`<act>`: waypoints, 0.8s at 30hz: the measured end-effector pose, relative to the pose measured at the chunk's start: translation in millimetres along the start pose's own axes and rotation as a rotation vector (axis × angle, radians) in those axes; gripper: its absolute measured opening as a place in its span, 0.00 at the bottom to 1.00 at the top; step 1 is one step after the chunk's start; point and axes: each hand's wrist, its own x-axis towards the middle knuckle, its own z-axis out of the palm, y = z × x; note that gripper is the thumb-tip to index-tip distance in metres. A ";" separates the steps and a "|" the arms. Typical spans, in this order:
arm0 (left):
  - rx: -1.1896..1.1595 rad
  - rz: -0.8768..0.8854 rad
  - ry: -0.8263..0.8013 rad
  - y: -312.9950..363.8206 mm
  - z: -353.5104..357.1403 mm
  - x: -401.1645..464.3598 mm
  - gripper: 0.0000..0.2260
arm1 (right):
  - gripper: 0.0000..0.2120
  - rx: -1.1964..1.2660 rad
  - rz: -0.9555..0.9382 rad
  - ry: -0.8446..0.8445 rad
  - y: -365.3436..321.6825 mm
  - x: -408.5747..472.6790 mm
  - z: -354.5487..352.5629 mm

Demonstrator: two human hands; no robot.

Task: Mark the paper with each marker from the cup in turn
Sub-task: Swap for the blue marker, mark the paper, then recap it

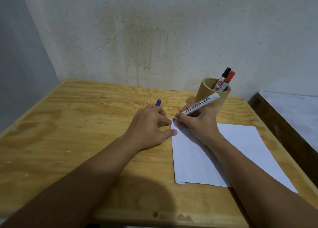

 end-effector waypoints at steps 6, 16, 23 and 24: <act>-0.005 0.004 0.005 0.0 -0.3 -0.8 0.16 | 0.03 -0.055 -0.010 -0.022 2.2 2.5 -1.5; 0.017 0.016 0.016 0.2 0.0 -0.9 0.16 | 0.03 -0.098 -0.021 -0.050 4.2 3.0 -2.1; -0.102 -0.078 0.058 -0.9 0.8 3.6 0.15 | 0.04 0.243 0.070 0.109 -2.8 -1.8 -3.9; -0.150 -0.119 0.107 -1.9 0.4 7.6 0.15 | 0.05 0.316 0.088 0.132 -3.7 -2.0 -4.3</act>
